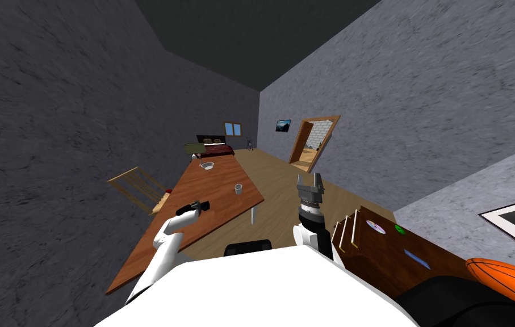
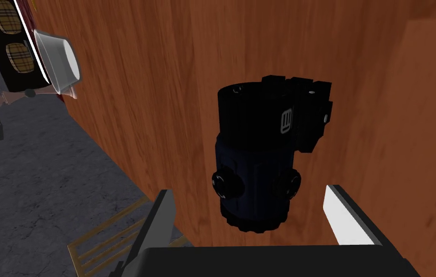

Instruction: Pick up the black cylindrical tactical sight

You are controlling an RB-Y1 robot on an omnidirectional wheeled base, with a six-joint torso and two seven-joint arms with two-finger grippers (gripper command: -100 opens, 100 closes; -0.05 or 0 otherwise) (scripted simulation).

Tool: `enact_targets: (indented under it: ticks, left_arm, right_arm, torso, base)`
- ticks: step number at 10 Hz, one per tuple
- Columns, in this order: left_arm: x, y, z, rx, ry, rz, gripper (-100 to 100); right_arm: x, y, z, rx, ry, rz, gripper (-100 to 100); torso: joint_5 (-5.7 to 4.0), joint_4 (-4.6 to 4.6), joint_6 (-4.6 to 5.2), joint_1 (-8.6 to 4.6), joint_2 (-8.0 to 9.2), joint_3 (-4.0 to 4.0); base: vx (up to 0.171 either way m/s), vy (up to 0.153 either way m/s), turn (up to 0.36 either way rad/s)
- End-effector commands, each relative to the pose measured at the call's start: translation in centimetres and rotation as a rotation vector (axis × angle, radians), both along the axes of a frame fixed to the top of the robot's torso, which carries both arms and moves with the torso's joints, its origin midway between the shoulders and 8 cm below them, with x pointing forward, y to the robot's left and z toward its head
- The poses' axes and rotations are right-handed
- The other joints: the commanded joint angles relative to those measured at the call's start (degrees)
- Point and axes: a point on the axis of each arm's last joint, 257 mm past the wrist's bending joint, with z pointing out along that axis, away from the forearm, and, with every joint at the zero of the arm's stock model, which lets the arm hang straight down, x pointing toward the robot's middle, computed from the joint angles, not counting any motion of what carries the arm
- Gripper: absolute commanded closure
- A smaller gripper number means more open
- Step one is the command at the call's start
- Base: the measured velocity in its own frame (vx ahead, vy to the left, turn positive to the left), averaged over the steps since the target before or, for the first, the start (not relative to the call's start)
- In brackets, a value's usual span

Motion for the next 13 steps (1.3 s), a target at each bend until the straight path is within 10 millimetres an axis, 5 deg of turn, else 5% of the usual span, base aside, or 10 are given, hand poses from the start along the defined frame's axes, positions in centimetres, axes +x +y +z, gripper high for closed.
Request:
enact_targets:
  ticks: [1,3,4,8,9,10,12,13]
  left_arm:
    - [-0.1,-0.2,-0.7,0.0,-0.002,-0.003,-100]
    - [-0.2,-0.2,-0.9,0.0,0.001,-0.004,-100]
    - [-0.2,-0.2,-0.9,0.0,-0.001,-0.004,100]
    - [-0.2,-0.3,-1.0,0.0,0.0,-0.004,100]
    - [-0.2,-0.3,-1.0,0.0,0.001,-0.004,0]
    - [0.0,0.0,-0.2,0.001,-0.002,-0.001,100]
    - [0.1,0.1,0.0,0.002,-0.006,-0.001,100]
    - [0.1,0.1,-0.1,0.001,-0.003,-0.001,0]
  right_arm:
    - [0.0,0.0,0.0,0.0,0.0,0.0,0]
    - [0.0,0.0,0.0,0.0,0.0,0.0,0]
    - [0.0,0.0,0.0,0.0,0.0,0.0,0]
    - [0.0,0.0,0.0,0.0,0.0,0.0,0]
    - [0.0,0.0,0.0,0.0,0.0,0.0,0]
    - [0.0,0.0,0.0,0.0,0.0,0.0,0]
    - [0.0,0.0,0.0,0.0,0.0,0.0,0]
    - [0.0,0.0,0.0,0.0,0.0,0.0,0]
  torso:
    - [0.0,0.0,0.0,0.0,0.0,0.0]
    - [0.02,-0.05,0.0,0.1,-0.22,-0.13]
    - [0.01,-0.03,0.01,0.03,-0.1,-0.07]
    - [-0.04,0.05,0.01,-0.06,0.12,0.07]
    - [-0.04,0.06,0.01,-0.07,0.13,0.08]
    - [-0.05,0.06,0.01,-0.08,0.13,0.09]
    - [-0.1,0.12,0.01,-0.26,0.45,0.27]
    - [-0.1,0.13,0.0,-0.2,0.37,0.24]
  base:
    - [0.075,0.033,0.017]
    - [0.069,0.03,0.007]
    - [0.0,0.0,0.0]
    - [0.001,0.001,0.0]
    - [0.0,0.0,0.0]
    - [-0.051,-0.026,-0.022]
    - [-0.064,-0.03,-0.012]
    - [-0.007,-0.004,0.001]
